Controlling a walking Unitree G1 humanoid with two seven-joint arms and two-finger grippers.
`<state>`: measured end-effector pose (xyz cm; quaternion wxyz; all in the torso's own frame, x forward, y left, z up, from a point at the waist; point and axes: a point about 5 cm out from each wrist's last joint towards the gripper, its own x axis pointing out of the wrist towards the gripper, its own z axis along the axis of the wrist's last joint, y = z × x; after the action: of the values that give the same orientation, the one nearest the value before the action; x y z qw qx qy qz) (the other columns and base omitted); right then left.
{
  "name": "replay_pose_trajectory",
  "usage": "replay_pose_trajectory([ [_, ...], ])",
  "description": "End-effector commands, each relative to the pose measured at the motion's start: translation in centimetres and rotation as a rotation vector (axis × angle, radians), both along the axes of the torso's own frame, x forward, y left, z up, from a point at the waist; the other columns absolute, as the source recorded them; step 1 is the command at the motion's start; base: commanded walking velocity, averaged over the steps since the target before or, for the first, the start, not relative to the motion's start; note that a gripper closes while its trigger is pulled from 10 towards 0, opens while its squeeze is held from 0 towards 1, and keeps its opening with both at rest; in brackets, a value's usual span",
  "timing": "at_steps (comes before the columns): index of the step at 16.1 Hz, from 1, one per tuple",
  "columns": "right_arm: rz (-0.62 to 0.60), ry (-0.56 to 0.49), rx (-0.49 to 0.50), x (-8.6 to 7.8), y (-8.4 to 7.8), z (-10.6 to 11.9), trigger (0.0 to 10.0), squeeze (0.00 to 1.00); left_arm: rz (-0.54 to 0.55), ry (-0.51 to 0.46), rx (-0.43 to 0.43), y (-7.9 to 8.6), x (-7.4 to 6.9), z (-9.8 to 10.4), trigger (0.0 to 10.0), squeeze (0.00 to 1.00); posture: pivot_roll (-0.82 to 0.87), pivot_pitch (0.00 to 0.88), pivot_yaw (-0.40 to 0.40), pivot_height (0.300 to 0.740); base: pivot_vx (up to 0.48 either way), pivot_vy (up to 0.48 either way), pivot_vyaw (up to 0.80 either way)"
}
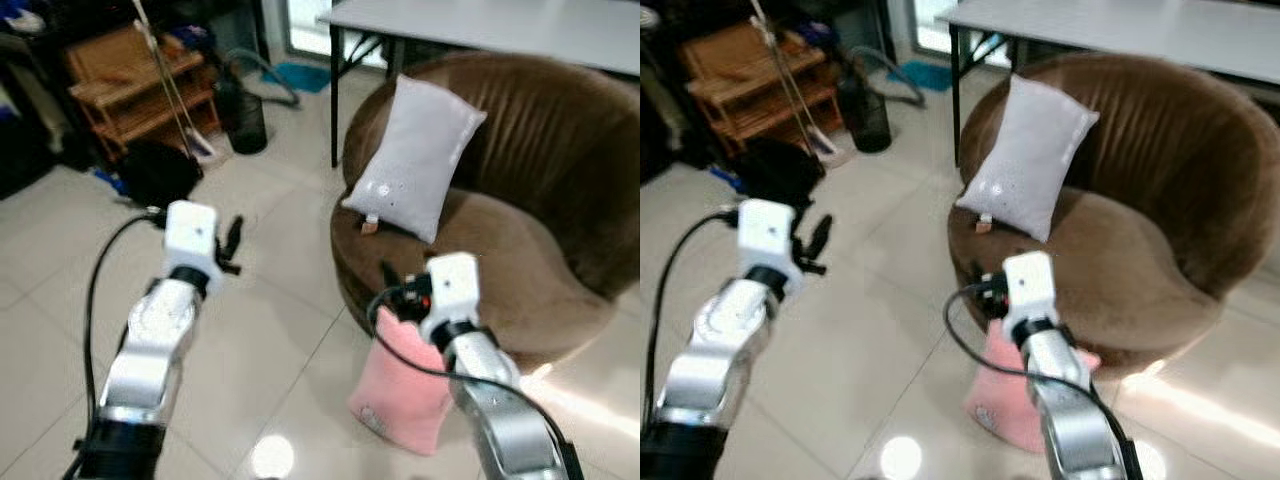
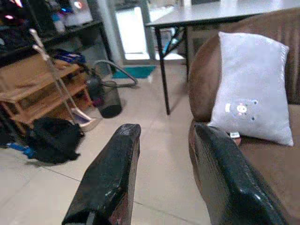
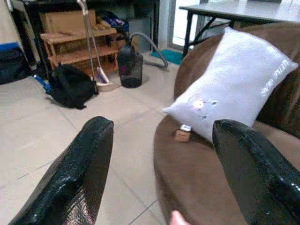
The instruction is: Move the pillow to the sofa from floor
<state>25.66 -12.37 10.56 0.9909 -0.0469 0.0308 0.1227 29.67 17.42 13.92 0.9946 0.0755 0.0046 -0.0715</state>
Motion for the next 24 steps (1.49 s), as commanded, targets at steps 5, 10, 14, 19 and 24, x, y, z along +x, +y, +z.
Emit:
replay_pose_trajectory([
  [5, -0.039, -0.019, -0.017, 0.8, -1.2, 0.3, 10.0, 0.0, 0.002, -0.014, -0.019, -0.4, -0.1, -0.3, 10.0, 0.0, 0.0, 0.006, 0.081, 0.74, 0.0, -0.48, 0.0],
  [10, -0.041, -0.027, -0.016, 1.1, -1.2, 0.4, 10.0, 0.0, 0.027, -0.071, -0.057, -0.3, -0.1, 0.1, 10.0, 0.0, -0.01, 0.006, 0.068, 0.74, 0.0, -0.074, 0.0],
  [14, -0.068, -0.029, -0.006, 1.1, -1.6, 0.5, 10.0, 0.0, -0.011, -0.122, -0.078, -0.6, -0.1, 0.7, 10.0, 0.0, -0.02, 0.008, 0.063, 0.74, 0.0, 0.0, 0.0],
  [19, -0.087, -0.043, -0.02, 1.2, -1.6, 0.7, 10.0, 0.0, -0.029, -0.12, -0.084, -0.6, -0.1, 0.4, 10.0, 0.0, -0.02, 0.006, 0.061, 0.74, 0.361, 0.0, 0.32],
  [24, -0.118, -0.055, -0.001, 1.2, -2.1, 0.8, 10.0, 0.0, -0.044, -0.117, -0.084, -0.9, -0.2, 0.2, 10.0, 0.0, -0.03, 0.0, 0.057, 0.74, 0.414, 0.0, 0.0],
])
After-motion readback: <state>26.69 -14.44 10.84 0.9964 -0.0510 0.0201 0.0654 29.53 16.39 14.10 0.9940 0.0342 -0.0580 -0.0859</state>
